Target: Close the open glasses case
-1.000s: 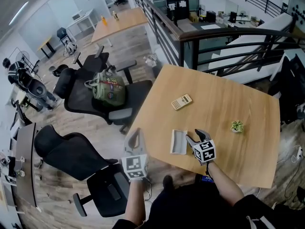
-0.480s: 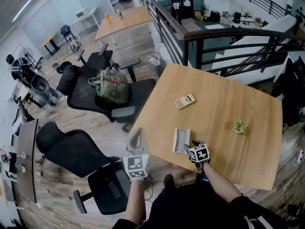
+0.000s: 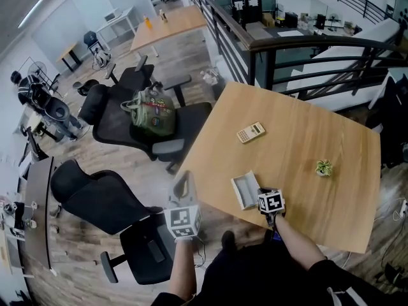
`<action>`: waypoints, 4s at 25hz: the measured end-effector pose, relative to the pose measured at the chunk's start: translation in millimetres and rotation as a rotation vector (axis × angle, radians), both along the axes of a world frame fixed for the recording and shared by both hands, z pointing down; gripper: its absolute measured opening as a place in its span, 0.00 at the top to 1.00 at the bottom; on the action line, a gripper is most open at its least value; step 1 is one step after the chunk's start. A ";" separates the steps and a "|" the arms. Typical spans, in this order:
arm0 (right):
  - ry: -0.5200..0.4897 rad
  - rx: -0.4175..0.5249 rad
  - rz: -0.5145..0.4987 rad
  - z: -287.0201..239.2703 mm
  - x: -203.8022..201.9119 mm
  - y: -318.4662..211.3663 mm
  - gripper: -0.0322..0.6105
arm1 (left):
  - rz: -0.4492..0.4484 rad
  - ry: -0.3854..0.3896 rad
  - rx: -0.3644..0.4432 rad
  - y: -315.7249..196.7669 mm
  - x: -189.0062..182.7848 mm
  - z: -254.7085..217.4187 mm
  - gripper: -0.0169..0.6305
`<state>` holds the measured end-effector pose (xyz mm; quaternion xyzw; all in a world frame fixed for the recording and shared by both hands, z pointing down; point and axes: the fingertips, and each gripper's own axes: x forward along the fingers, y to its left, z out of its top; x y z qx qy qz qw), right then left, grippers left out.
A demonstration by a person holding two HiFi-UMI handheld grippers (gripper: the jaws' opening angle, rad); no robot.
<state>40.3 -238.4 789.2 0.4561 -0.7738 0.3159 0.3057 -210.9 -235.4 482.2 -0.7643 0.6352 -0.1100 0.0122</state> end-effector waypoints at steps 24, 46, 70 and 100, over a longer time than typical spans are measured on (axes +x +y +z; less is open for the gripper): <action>1.119 0.633 -0.904 9.8 -38.8 52.1 0.81 | -0.002 0.000 -0.009 5.8 -0.1 3.7 0.97; 0.033 0.007 -0.274 12.9 -26.5 36.3 0.93 | 0.016 0.021 -0.020 9.3 5.8 6.0 0.97; -0.135 0.445 -0.213 -167.6 -19.8 -11.4 0.93 | 0.057 0.043 0.006 3.0 15.1 -2.3 0.97; -0.049 0.926 0.120 -364.7 106.2 -8.9 0.93 | 0.126 0.049 0.056 -21.8 42.7 -27.8 0.97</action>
